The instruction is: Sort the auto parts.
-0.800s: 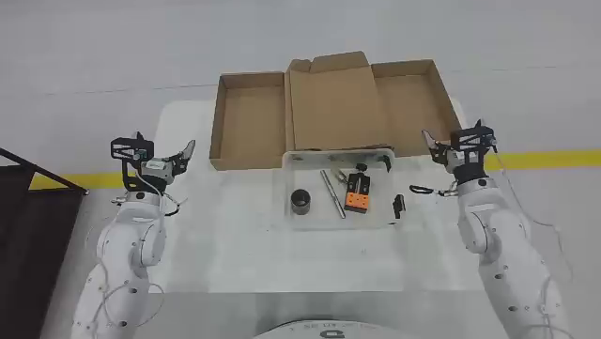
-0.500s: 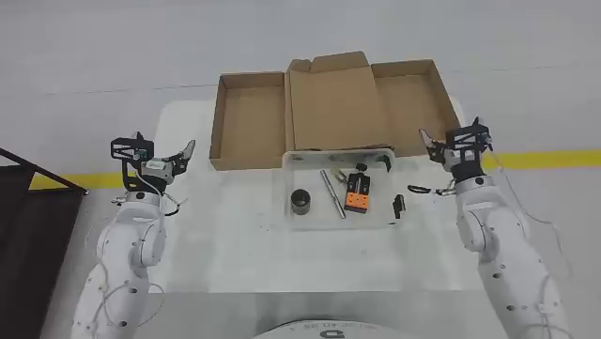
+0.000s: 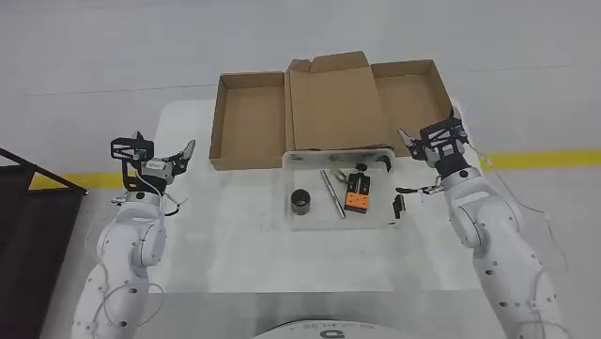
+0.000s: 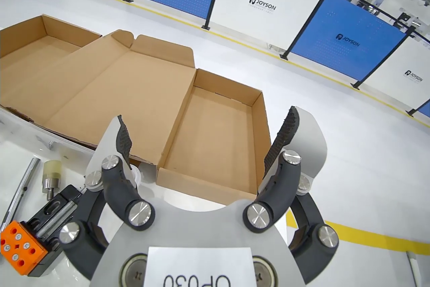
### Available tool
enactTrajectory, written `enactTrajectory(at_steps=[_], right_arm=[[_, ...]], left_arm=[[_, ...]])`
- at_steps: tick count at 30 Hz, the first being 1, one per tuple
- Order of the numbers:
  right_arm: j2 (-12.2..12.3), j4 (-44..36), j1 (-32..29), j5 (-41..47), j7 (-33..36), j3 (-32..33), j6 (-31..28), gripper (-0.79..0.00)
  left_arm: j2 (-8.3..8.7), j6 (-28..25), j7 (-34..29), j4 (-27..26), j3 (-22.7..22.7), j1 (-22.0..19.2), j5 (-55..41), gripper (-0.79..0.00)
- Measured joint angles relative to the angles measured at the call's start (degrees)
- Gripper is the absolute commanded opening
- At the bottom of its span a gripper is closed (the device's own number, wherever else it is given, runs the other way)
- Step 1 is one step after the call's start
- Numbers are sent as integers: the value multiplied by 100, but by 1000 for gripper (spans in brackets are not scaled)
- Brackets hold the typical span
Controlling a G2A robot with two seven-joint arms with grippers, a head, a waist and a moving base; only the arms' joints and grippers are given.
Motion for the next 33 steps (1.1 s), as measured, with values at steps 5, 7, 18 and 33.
enactTrajectory(at_steps=[5,7,18,33], right_arm=[[47,-162,299,-288,509,-346,-1224,0],[55,-193,398,-252,637,-466,-1585,0],[159,-403,480,-392,1048,-622,-3078,-360],[257,-193,601,-1429,1459,-1138,-3811,-292]], left_arm=[[0,0,0,0,0,0,0,0],[0,0,0,0,0,0,0,0],[0,0,0,0,0,0,0,0],[0,0,0,0,0,0,0,0]])
